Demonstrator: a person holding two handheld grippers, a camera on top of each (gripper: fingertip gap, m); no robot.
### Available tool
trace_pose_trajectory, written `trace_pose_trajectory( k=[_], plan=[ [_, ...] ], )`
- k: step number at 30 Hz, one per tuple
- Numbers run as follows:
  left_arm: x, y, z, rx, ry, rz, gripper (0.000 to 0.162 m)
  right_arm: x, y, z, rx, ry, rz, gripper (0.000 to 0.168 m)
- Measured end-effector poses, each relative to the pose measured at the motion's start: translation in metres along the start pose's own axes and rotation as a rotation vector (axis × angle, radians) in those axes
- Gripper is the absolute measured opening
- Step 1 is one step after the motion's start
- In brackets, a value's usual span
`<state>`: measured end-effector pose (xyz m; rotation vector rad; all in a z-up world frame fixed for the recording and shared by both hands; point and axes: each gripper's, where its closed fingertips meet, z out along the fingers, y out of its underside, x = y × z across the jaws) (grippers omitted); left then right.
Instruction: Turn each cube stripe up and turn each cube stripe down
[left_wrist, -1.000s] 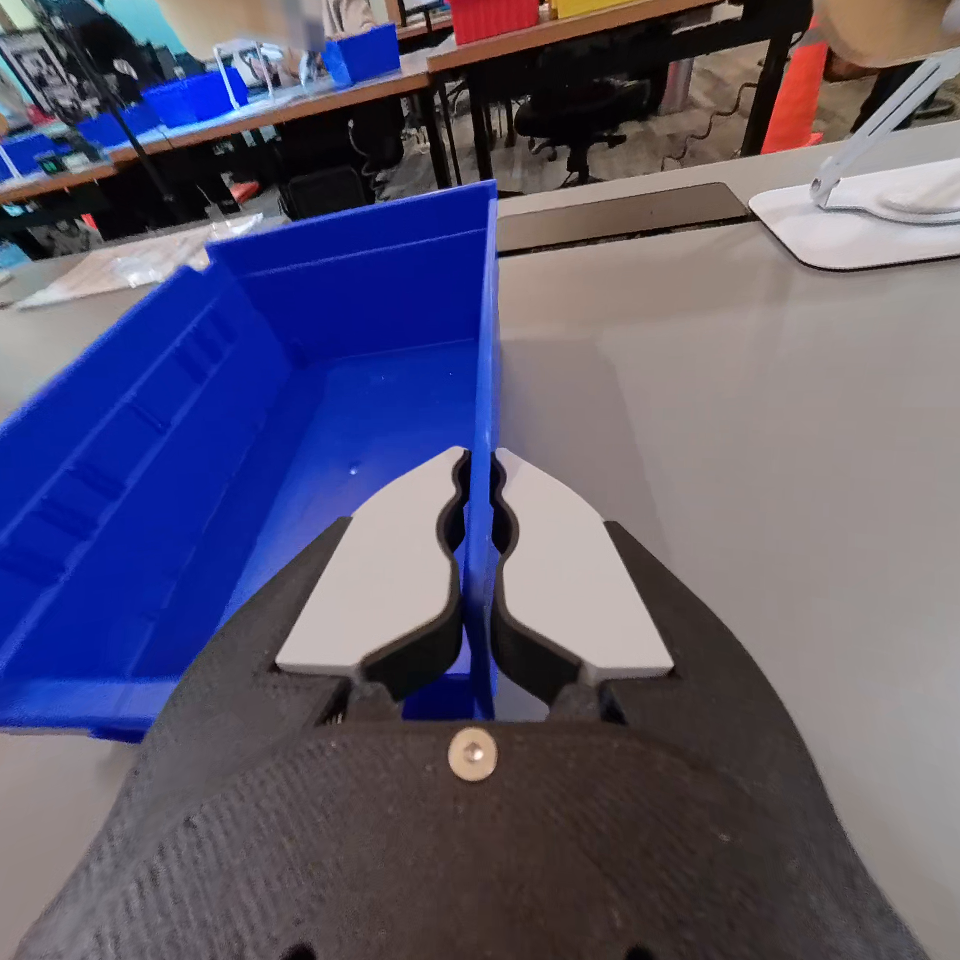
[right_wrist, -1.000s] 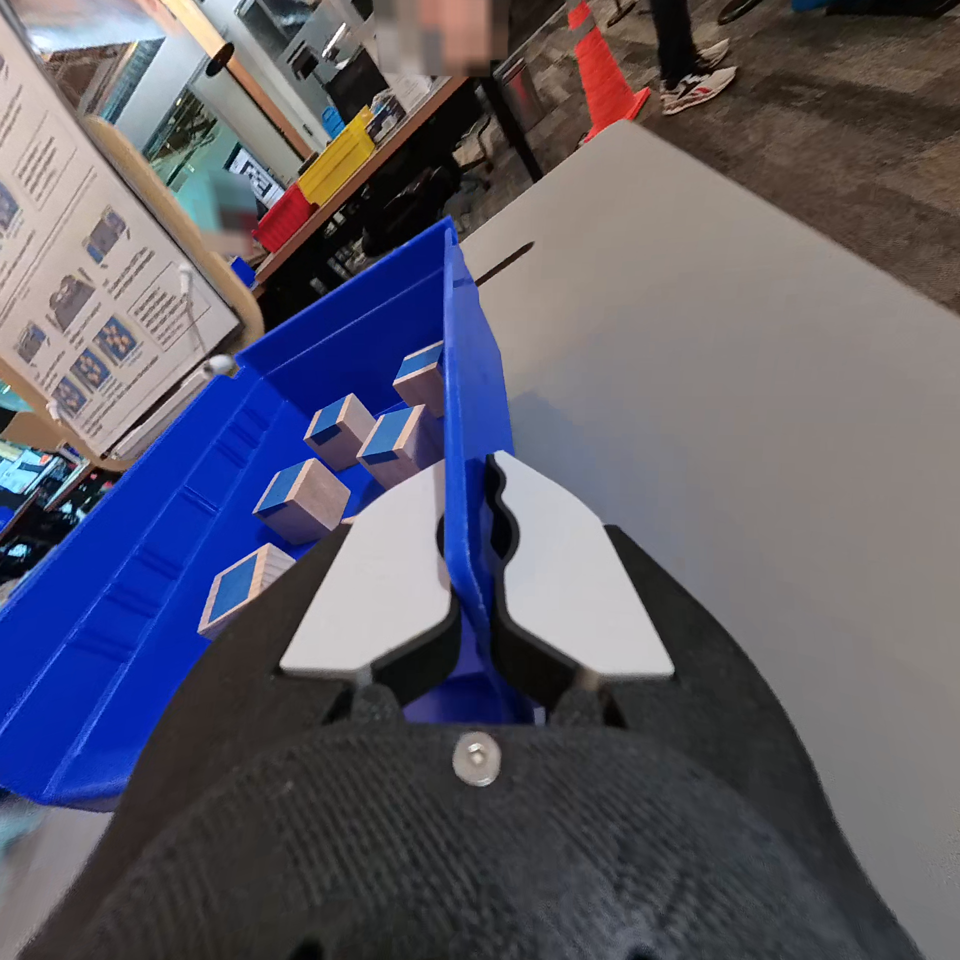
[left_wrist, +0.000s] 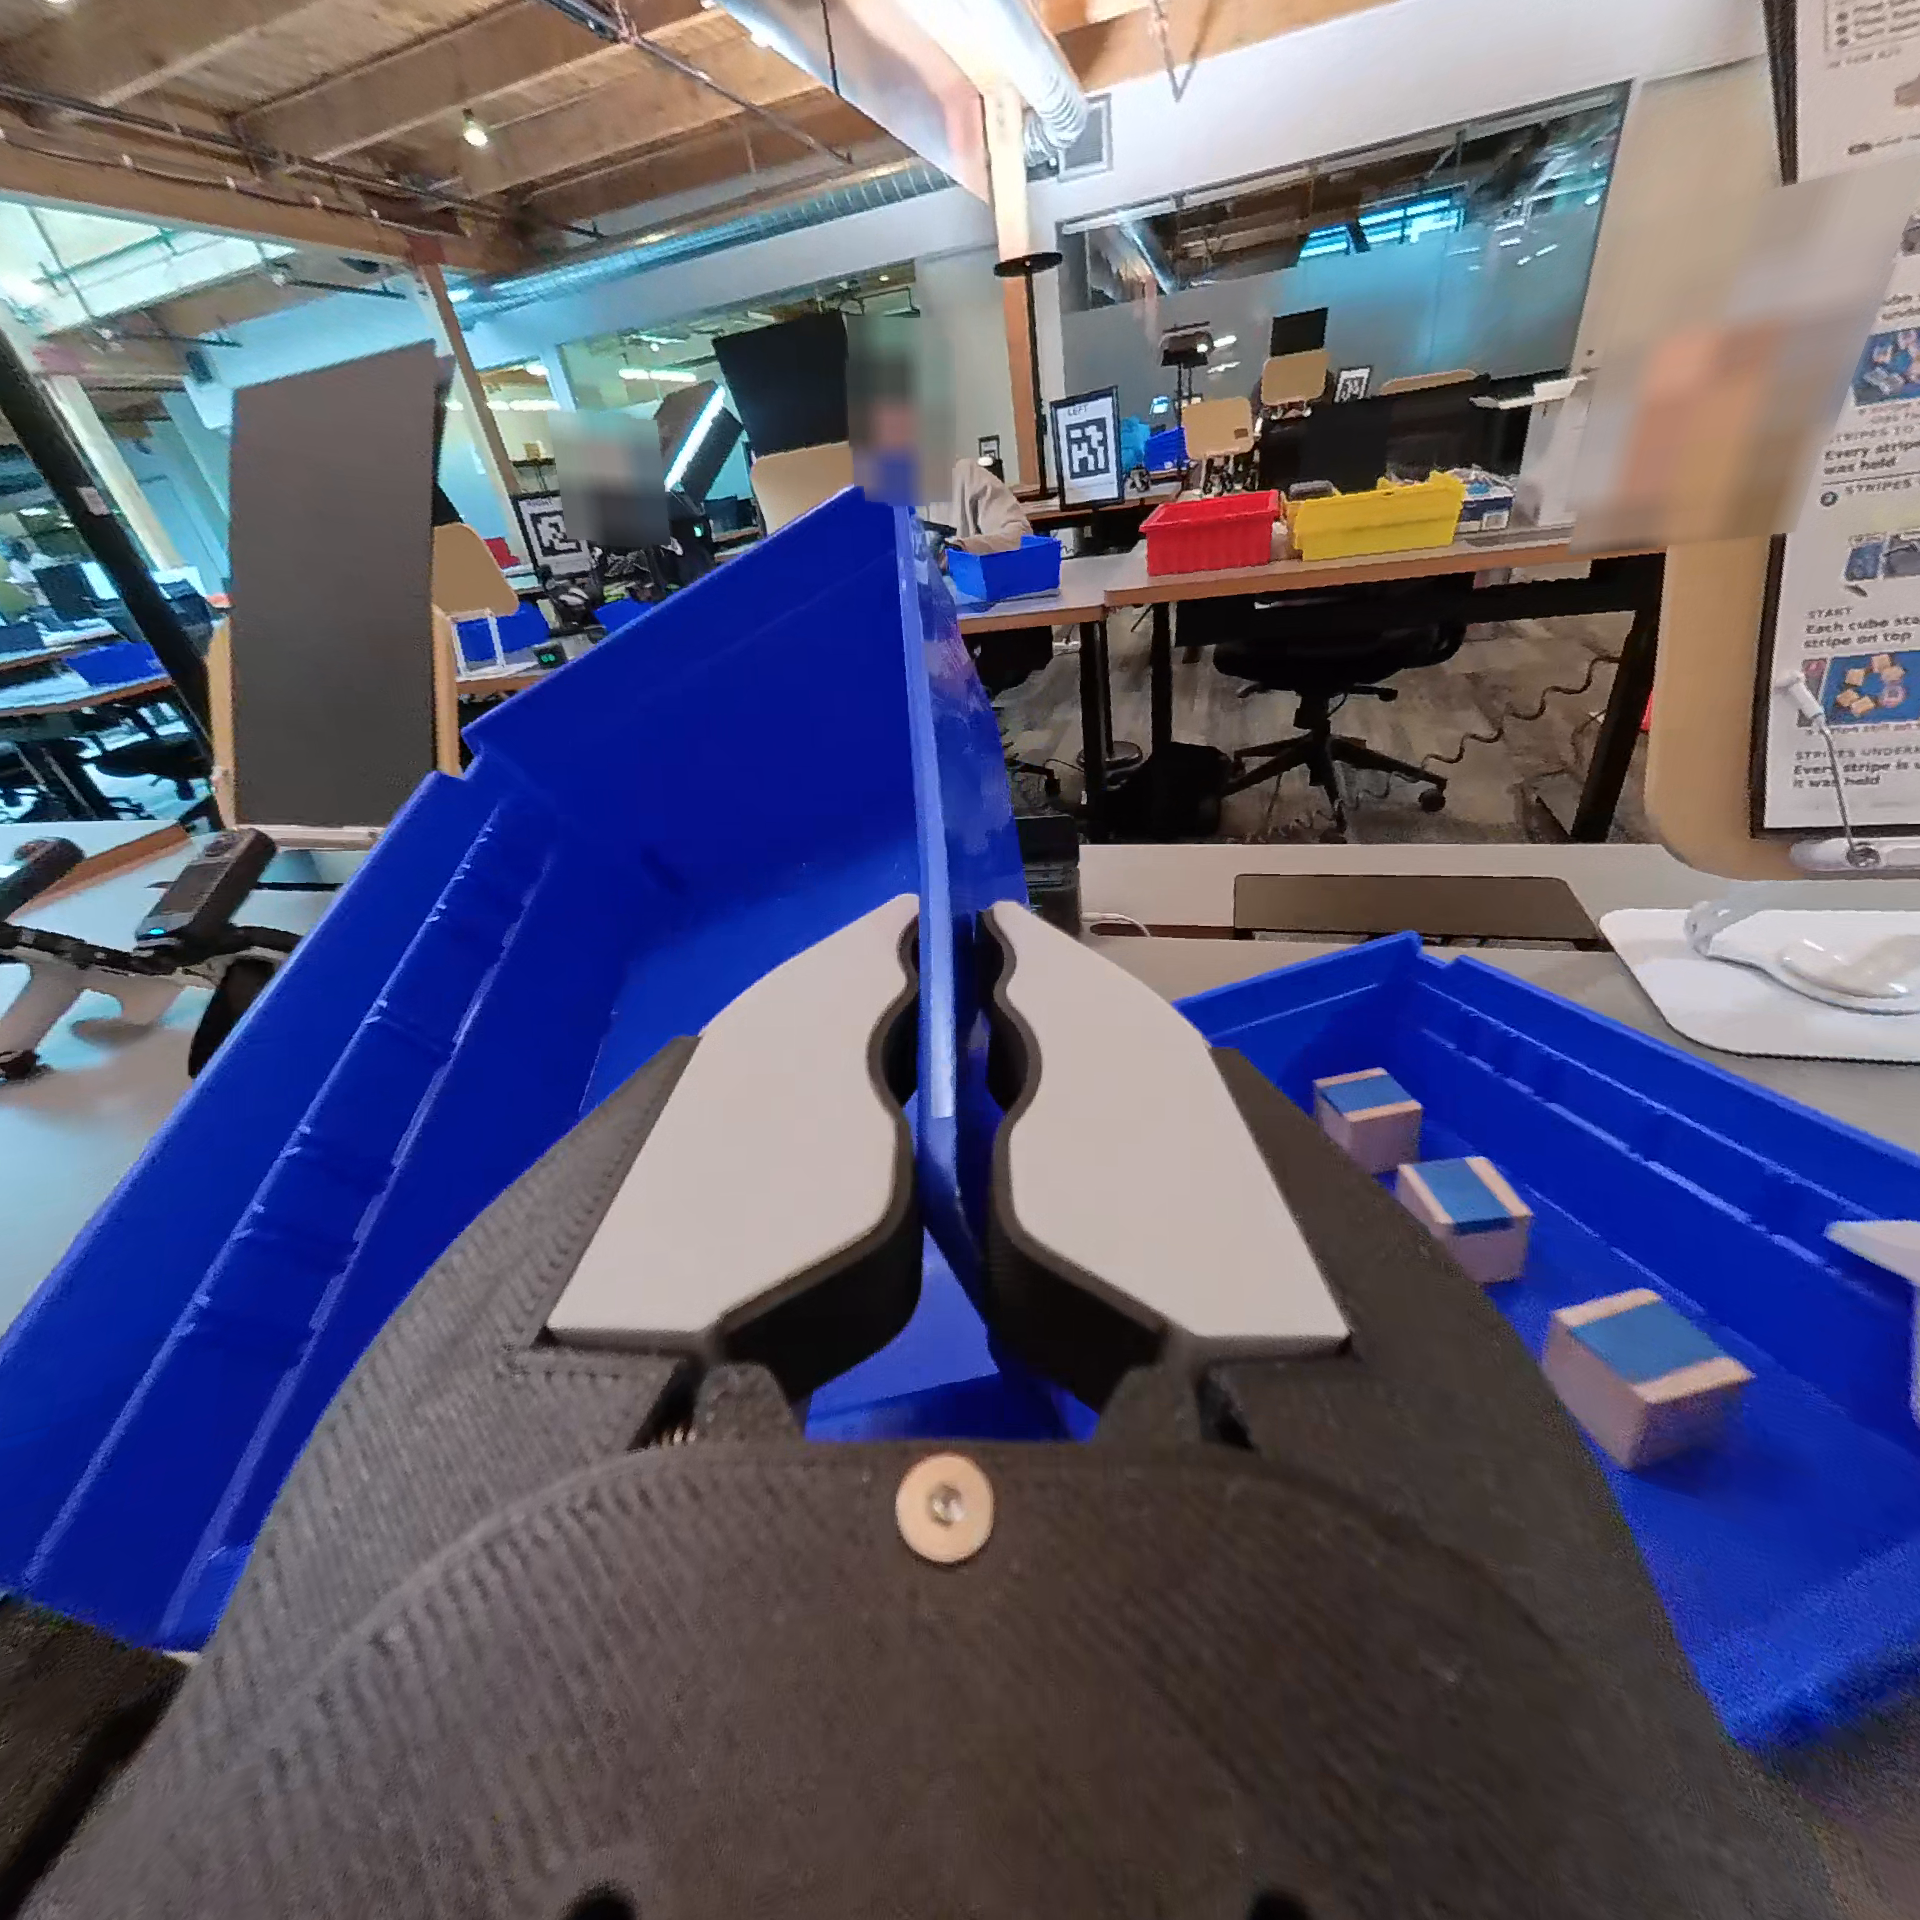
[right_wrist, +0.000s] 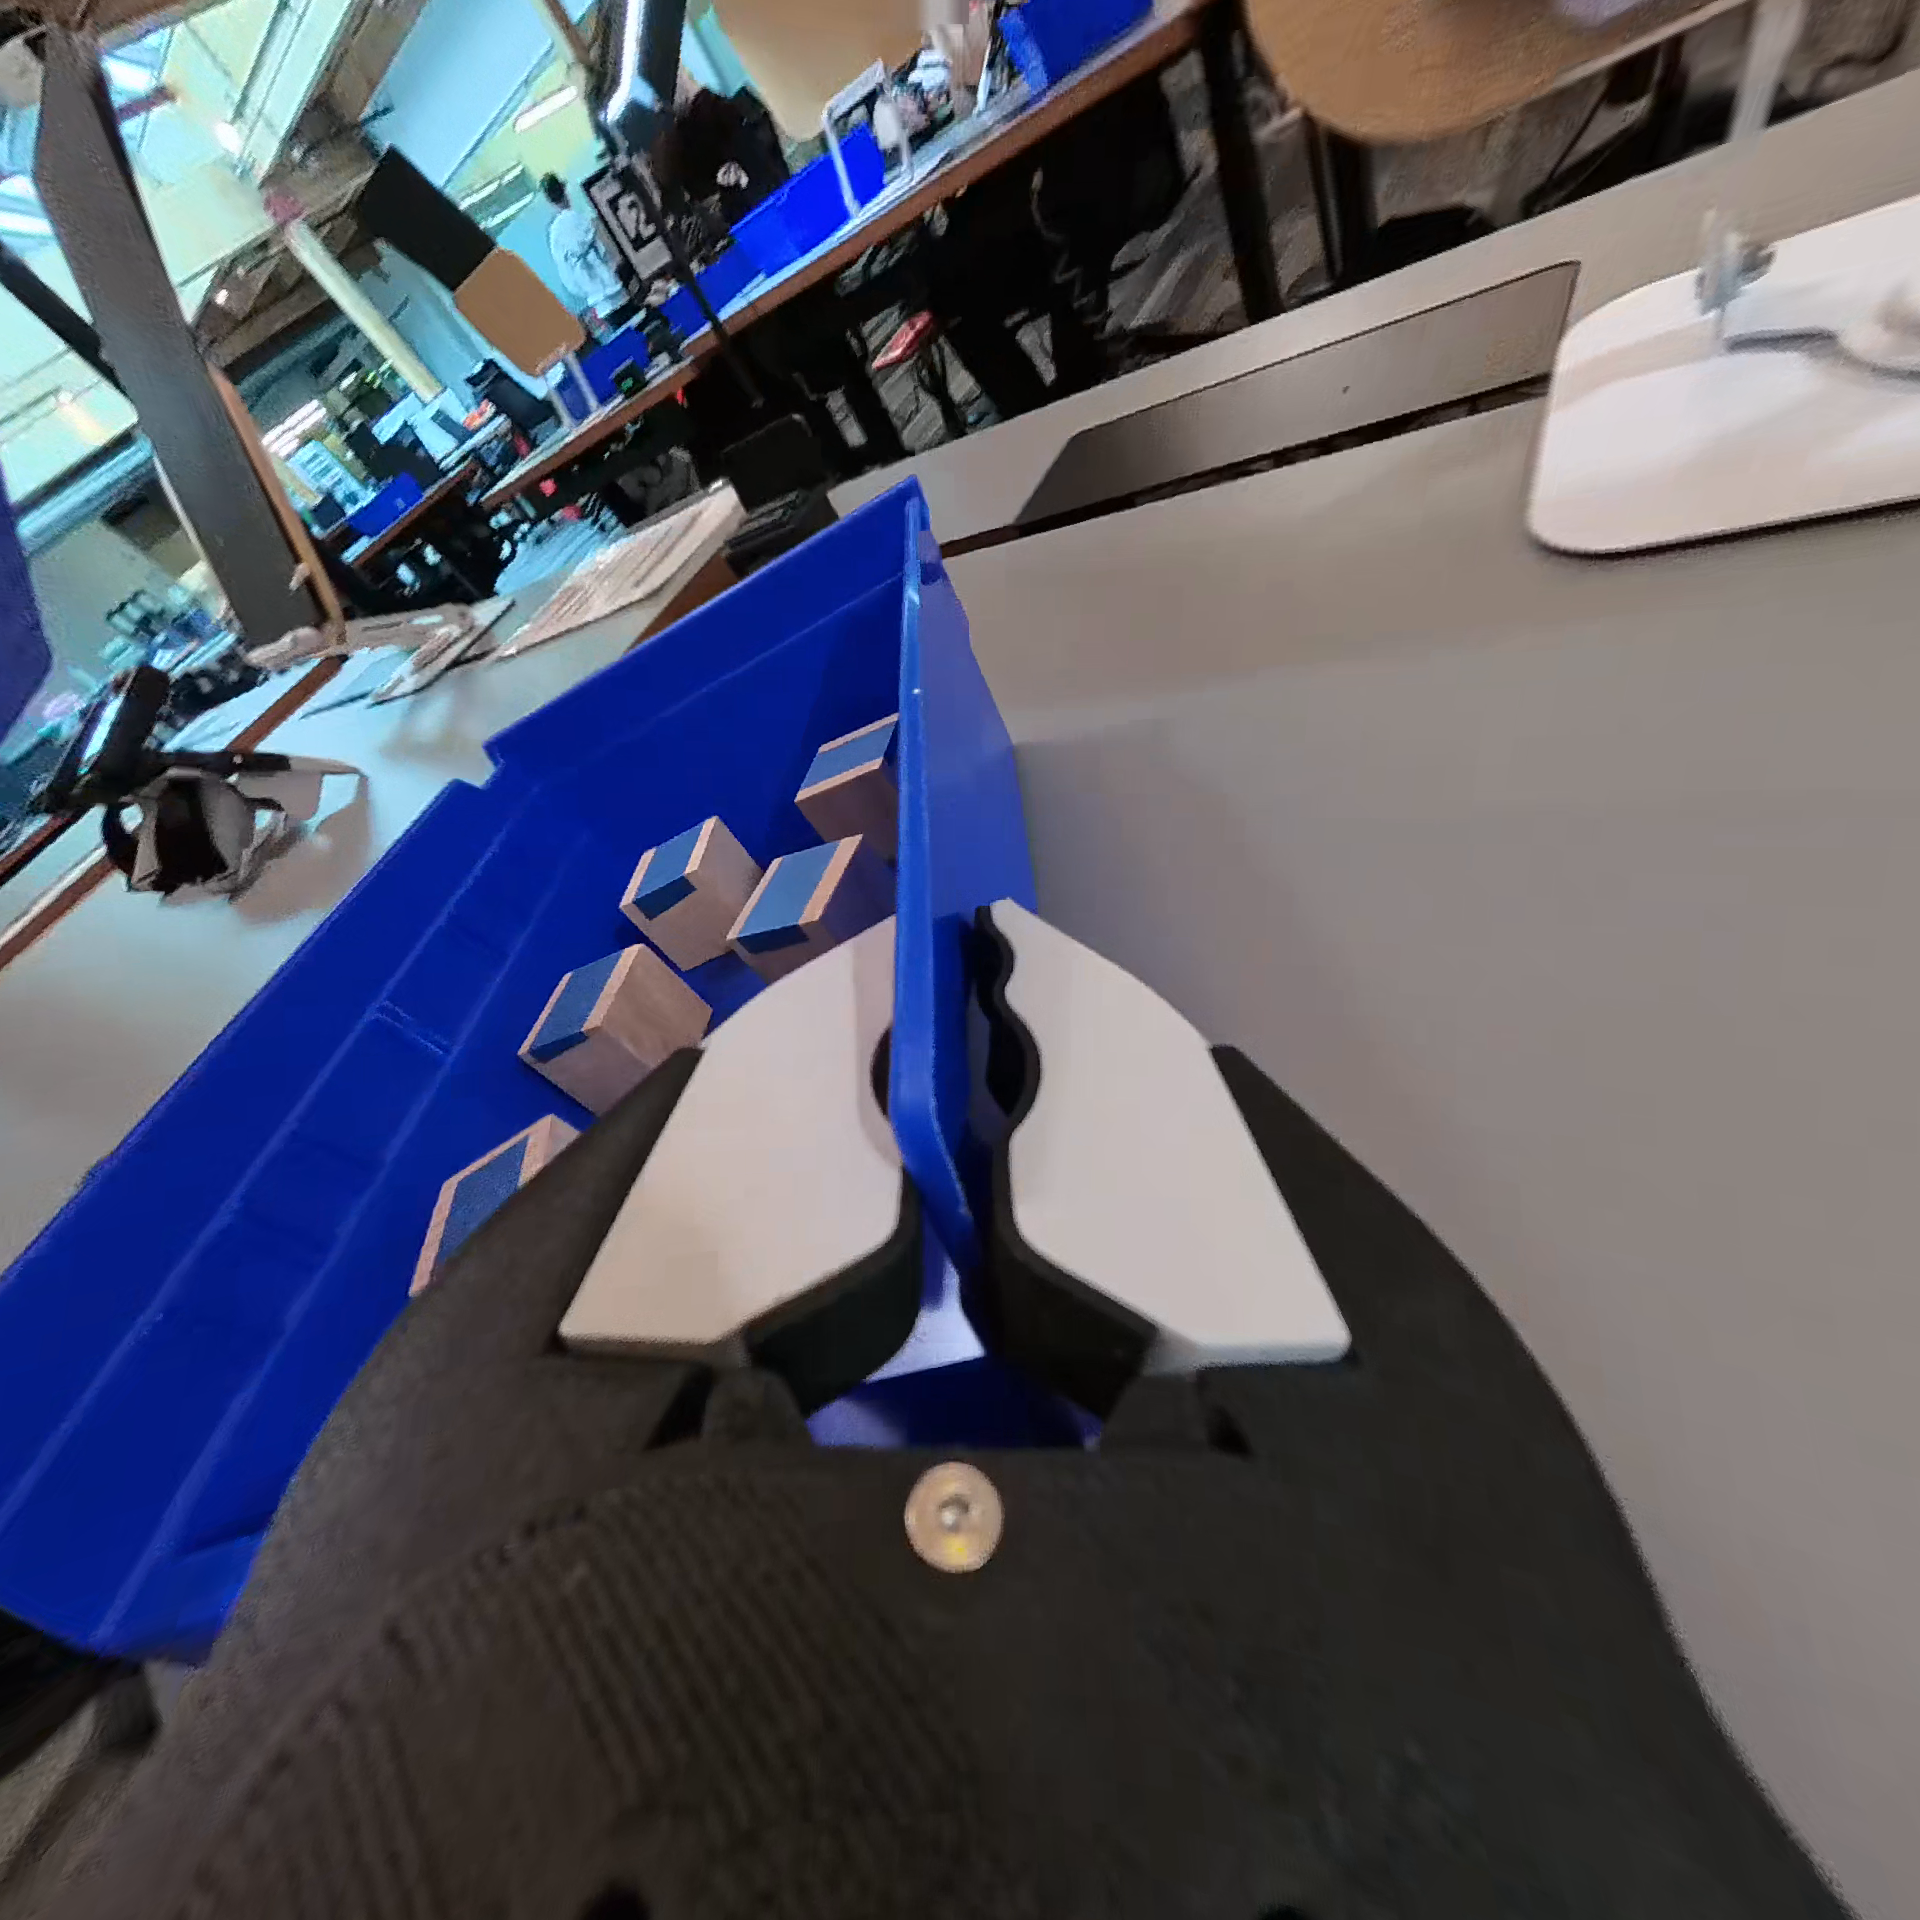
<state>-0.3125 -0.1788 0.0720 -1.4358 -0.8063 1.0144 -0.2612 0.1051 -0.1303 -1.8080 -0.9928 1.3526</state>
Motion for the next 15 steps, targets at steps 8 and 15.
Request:
trace_pose_trajectory(
  k=[8,15],
  plan=[
    [-0.013,-0.008,-0.005,0.019,-0.011,-0.016,0.004,-0.07,0.032,0.043,0.101,0.162,0.041,0.011],
    [-0.016,-0.009,-0.006,0.02,0.0,-0.036,0.005,-0.101,0.059,0.07,0.035,0.175,0.056,0.011]
  ],
)
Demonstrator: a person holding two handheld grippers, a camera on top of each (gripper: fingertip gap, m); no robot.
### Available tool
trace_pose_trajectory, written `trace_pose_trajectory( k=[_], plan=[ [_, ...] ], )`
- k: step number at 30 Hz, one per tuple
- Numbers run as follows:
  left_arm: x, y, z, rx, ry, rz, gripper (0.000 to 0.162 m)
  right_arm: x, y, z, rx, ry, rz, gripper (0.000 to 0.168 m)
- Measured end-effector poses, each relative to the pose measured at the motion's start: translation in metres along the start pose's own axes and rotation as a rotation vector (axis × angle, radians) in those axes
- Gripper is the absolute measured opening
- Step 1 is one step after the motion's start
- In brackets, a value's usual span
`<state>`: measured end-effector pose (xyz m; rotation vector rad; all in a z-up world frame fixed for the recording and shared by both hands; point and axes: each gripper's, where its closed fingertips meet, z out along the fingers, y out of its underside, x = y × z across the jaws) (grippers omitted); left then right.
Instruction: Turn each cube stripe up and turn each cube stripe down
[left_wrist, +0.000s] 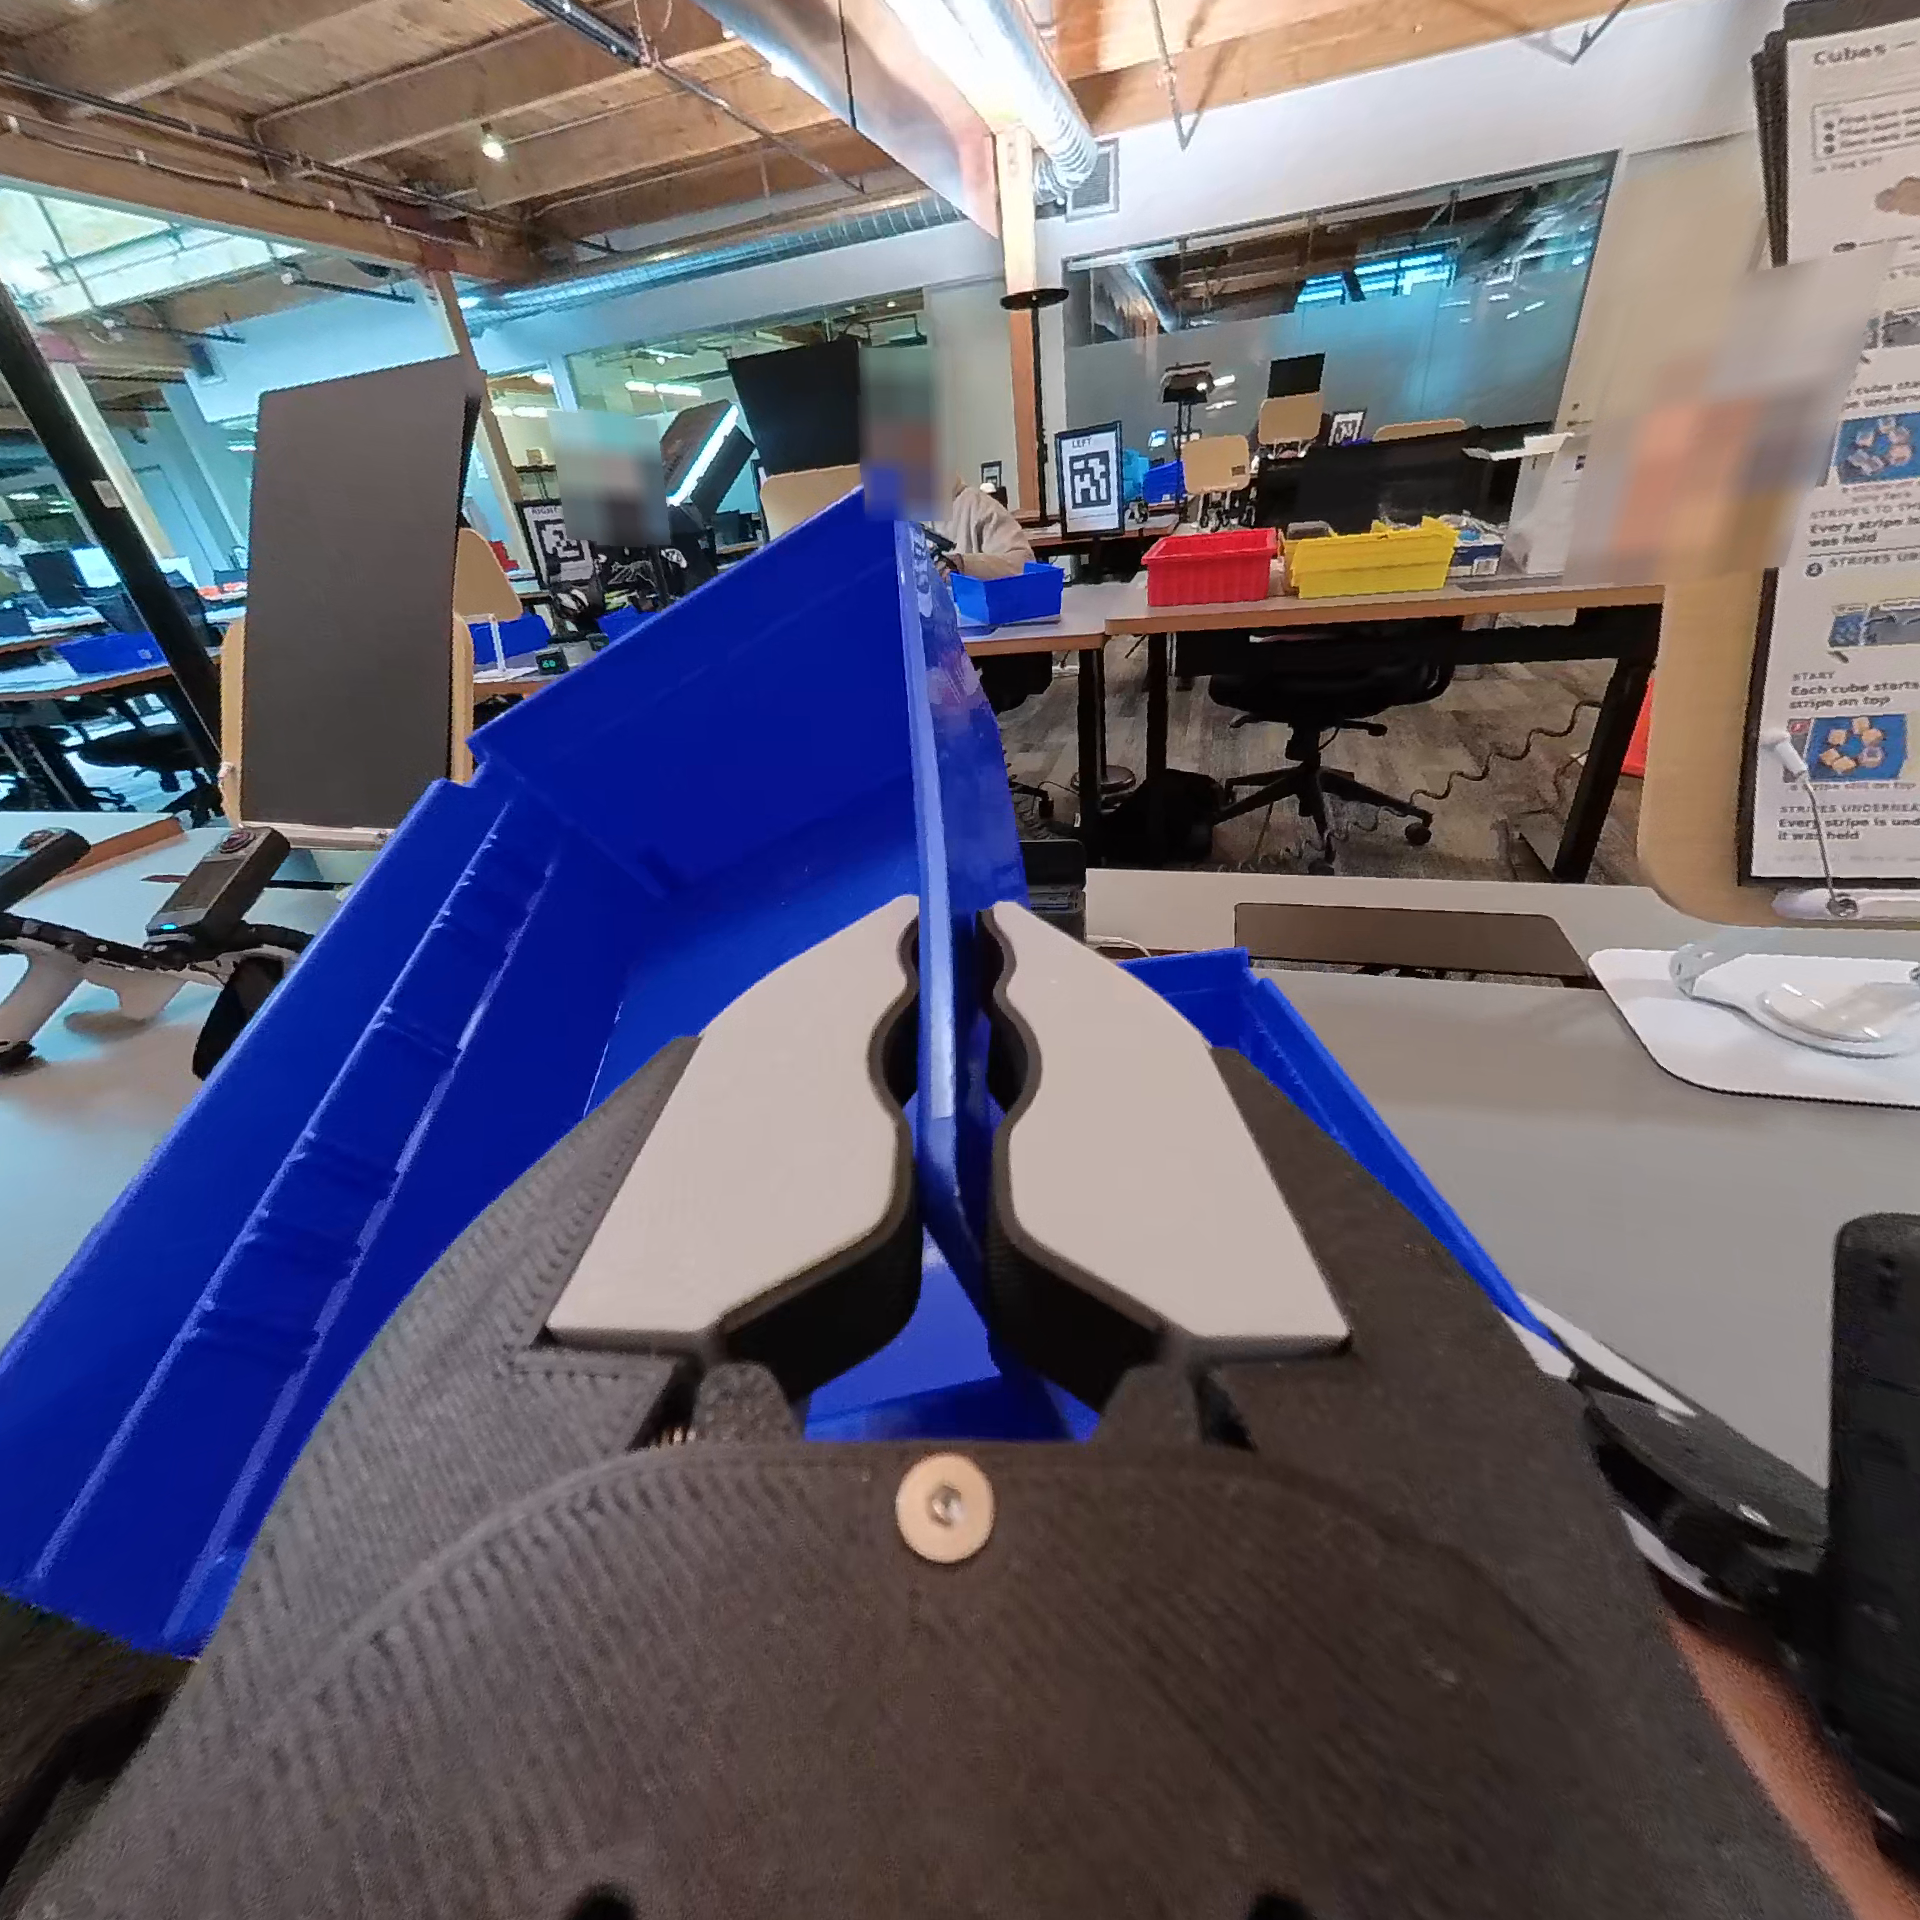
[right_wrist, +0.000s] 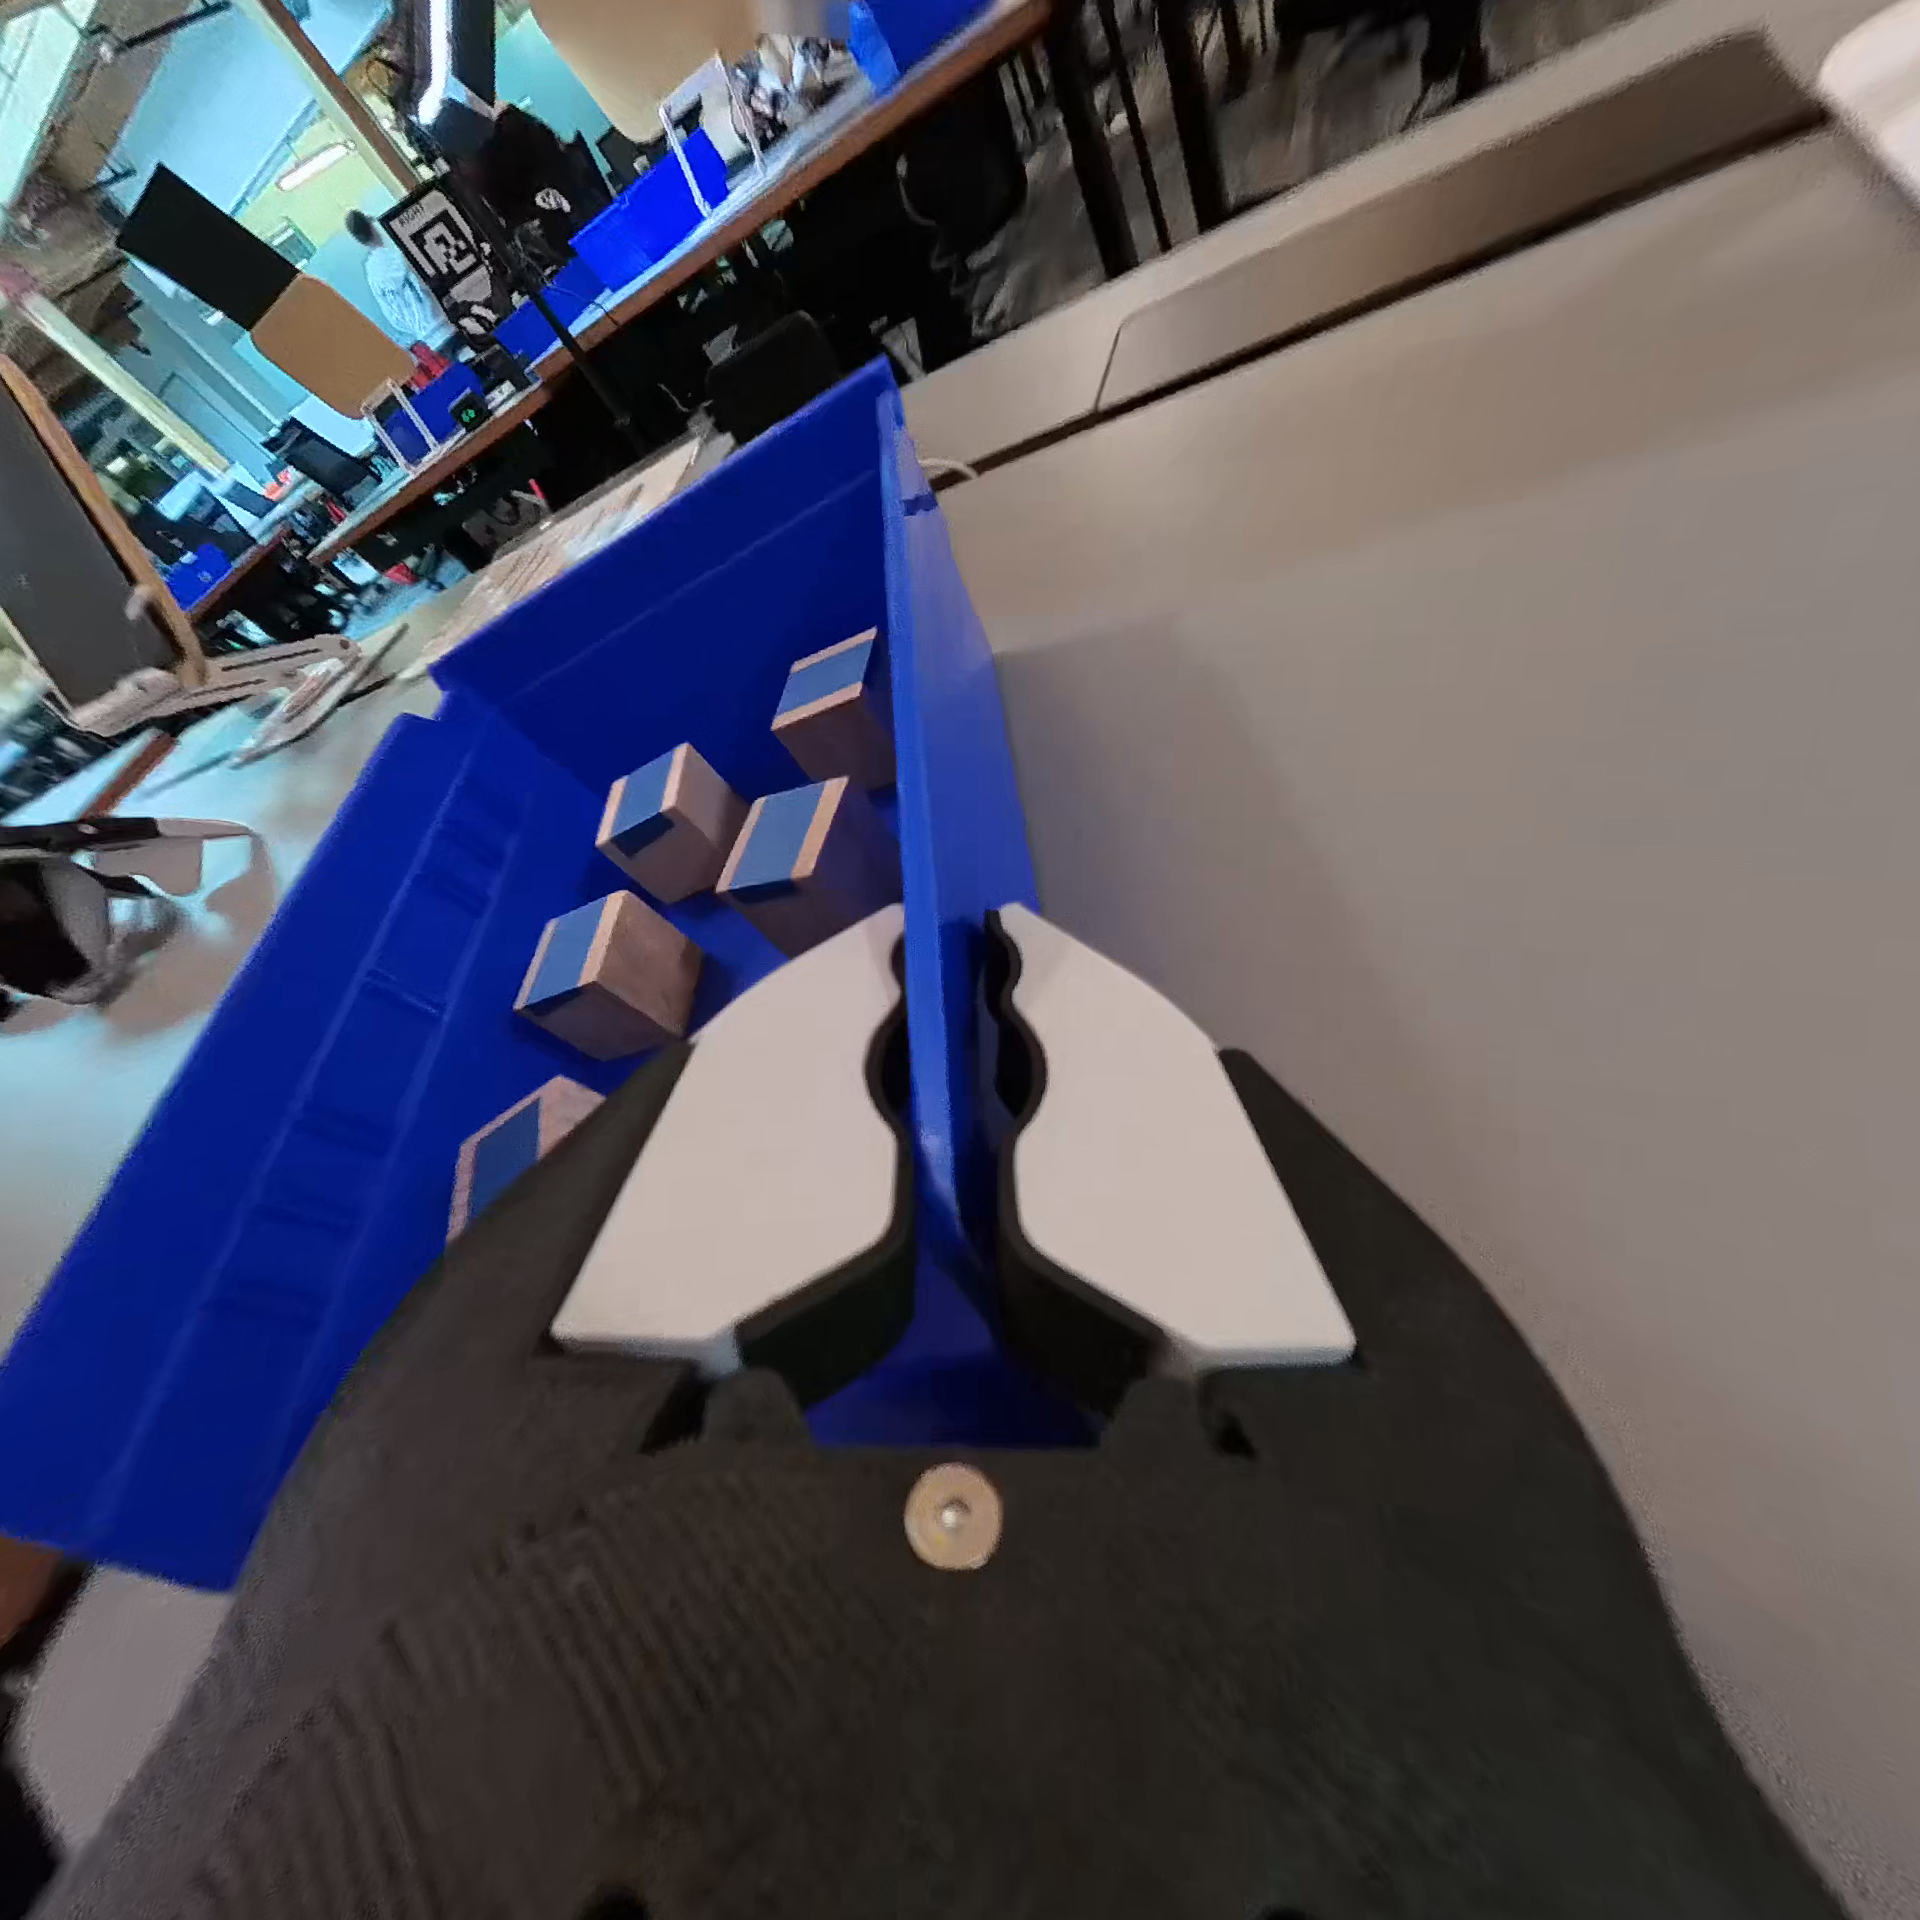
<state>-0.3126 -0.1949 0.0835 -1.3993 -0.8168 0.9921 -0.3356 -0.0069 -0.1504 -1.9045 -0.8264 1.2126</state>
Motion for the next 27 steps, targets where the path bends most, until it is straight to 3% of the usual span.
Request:
trace_pose_trajectory(
  k=[7,13,21,27],
  plan=[
    [0.002,-0.002,0.001,-0.004,0.016,-0.014,0.005,-0.016,-0.021,-0.011,0.028,-0.161,-0.059,0.035],
    [0.027,-0.016,-0.004,0.009,0.075,-0.004,0.004,0.011,-0.057,-0.034,0.04,-0.204,-0.083,0.044],
    [0.095,-0.025,-0.004,-0.002,0.226,0.032,0.004,0.074,-0.102,-0.068,0.103,-0.151,-0.079,0.045],
    [0.176,-0.026,-0.011,-0.011,0.412,0.067,0.005,0.125,-0.114,-0.102,0.072,-0.198,-0.008,0.051]
  ],
)
